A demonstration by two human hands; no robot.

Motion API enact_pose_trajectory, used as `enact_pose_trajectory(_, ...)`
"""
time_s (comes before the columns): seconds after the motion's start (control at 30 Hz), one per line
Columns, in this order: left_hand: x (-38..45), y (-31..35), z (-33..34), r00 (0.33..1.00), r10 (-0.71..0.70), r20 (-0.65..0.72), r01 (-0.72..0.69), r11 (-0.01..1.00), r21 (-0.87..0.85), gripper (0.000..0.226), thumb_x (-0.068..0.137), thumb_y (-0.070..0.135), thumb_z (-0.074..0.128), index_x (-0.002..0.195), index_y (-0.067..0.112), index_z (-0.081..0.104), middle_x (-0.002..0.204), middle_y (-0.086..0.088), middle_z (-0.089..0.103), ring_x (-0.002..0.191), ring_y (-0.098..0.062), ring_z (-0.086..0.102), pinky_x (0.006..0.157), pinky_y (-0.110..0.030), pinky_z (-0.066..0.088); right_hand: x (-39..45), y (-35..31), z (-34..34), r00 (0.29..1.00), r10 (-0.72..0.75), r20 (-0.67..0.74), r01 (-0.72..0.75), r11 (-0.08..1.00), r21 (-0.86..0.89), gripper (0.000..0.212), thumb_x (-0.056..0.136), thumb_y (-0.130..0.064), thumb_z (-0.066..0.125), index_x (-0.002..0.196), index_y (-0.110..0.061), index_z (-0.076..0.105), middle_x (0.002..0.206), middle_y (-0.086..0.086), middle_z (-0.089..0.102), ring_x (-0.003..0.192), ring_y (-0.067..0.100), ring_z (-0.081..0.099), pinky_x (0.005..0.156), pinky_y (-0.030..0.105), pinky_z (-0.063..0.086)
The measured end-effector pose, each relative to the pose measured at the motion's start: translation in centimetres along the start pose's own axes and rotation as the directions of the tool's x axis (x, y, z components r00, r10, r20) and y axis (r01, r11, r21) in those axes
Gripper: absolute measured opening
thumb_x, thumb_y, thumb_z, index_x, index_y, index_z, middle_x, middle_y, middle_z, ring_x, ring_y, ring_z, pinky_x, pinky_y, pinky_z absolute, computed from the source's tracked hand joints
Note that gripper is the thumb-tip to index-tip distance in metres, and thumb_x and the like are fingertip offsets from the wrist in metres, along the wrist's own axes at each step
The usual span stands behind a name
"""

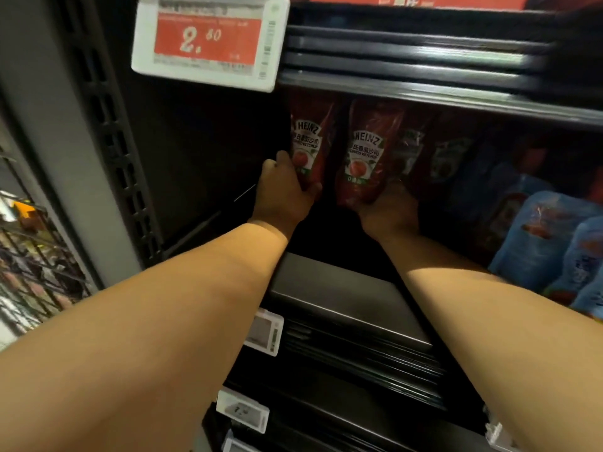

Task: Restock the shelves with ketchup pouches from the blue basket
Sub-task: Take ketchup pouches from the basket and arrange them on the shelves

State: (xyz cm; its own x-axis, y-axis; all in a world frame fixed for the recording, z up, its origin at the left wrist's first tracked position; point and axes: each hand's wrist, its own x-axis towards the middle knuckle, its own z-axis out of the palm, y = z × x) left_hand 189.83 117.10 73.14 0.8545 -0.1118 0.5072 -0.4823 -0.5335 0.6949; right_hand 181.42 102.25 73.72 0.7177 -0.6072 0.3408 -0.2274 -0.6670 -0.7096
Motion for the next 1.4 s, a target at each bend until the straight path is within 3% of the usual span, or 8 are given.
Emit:
enact_pose_trajectory(0.1,0.0,-0.3,0.2,1.000,0.022,-0.018,-0.022,1.000,0.013,0.050,0.081,0.033,0.079,0.115,0.010,0.052,0.107,-0.003,0.044,0.088,-0.009,0.043,0.076,-0.016,0.035,0.0,0.4,0.0,0.999,-0.045,-0.027,0.045,0.999,0.022,0.047,0.087,-0.030,0.077,0.126,-0.007,0.064,0.127,0.014,0.067,0.120,0.031,0.062,0.098,0.031,0.051)
enact_pose_trajectory(0.3,0.5,-0.3,0.2,1.000,-0.001,-0.009,0.001,0.999,0.050,0.054,0.080,0.030,0.082,0.117,0.003,0.055,0.121,-0.017,0.060,0.112,-0.031,0.060,0.083,-0.027,0.045,0.7,0.5,0.5,0.996,-0.059,-0.063,0.054,0.995,-0.086,0.032,0.091,-0.022,0.070,0.116,-0.003,0.067,0.123,0.017,0.067,0.117,0.032,0.063,0.090,0.025,0.047)
enact_pose_trajectory(0.57,0.6,-0.1,0.0,1.000,-0.018,0.002,0.018,0.998,0.057,0.055,0.078,0.028,0.085,0.118,0.003,0.056,0.122,-0.016,0.062,0.113,-0.029,0.062,0.087,-0.028,0.049,1.1,1.7,0.5,0.979,-0.200,-0.033,0.198,0.979,-0.046,0.018,0.087,0.000,0.059,0.098,0.001,0.072,0.112,0.016,0.069,0.110,0.030,0.062,0.088,0.020,0.042)
enact_pose_trajectory(0.77,0.6,-0.3,-0.1,1.000,-0.021,0.002,0.021,1.000,0.019,0.054,0.078,0.028,0.085,0.117,0.005,0.057,0.121,-0.014,0.062,0.110,-0.026,0.062,0.080,-0.020,0.044,1.3,1.8,0.9,0.998,-0.045,-0.046,0.054,0.977,0.208,0.027,0.085,0.000,0.061,0.109,-0.006,0.072,0.101,-0.001,0.066,0.103,0.018,0.064,0.082,0.014,0.043)
enact_pose_trajectory(0.9,-0.2,-0.5,-1.0,0.999,-0.019,-0.035,0.015,0.993,-0.114,0.031,0.082,0.024,0.079,0.097,0.014,0.053,0.094,0.000,0.065,0.086,-0.012,0.060,0.058,-0.002,0.036,0.5,2.2,-0.2,0.986,0.062,-0.157,-0.026,0.975,0.220,0.026,0.088,-0.005,0.058,0.109,-0.006,0.073,0.116,0.009,0.070,0.107,0.021,0.063,0.080,0.012,0.038)
enact_pose_trajectory(1.0,-1.1,-0.9,-2.1,0.997,-0.074,-0.012,0.071,0.978,-0.195,0.026,0.083,0.021,0.076,0.097,0.019,0.053,0.080,0.017,0.054,0.080,-0.007,0.056,0.057,0.002,0.032,-0.8,2.1,-1.6,0.978,0.091,-0.186,-0.053,0.978,0.203,0.022,0.091,-0.009,0.060,0.108,-0.004,0.074,0.121,0.013,0.070,0.116,0.028,0.062,0.095,0.021,0.041)
enact_pose_trajectory(1.27,-2.6,-1.9,-4.0,0.974,-0.186,0.129,0.213,0.945,-0.247,0.018,0.086,0.012,0.071,0.103,0.016,0.068,0.104,-0.002,0.069,0.096,-0.018,0.062,0.081,-0.023,0.044,-7.0,1.4,-5.8,0.986,0.161,-0.033,-0.160,0.987,0.020,0.021,0.092,-0.017,0.064,0.110,-0.013,0.074,0.124,0.007,0.070,0.121,0.028,0.059,0.094,0.023,0.039)
enact_pose_trajectory(1.4,-3.5,-1.3,-4.9,0.964,-0.180,0.196,0.232,0.929,-0.287,0.020,0.083,0.004,0.074,0.101,0.010,0.070,0.100,-0.008,0.071,0.104,-0.029,0.067,0.092,-0.029,0.050,-10.9,1.5,-7.8,0.987,0.158,-0.024,-0.157,0.987,0.040,0.021,0.086,-0.018,0.070,0.106,-0.020,0.072,0.113,0.004,0.070,0.106,0.021,0.063,0.085,0.019,0.040)
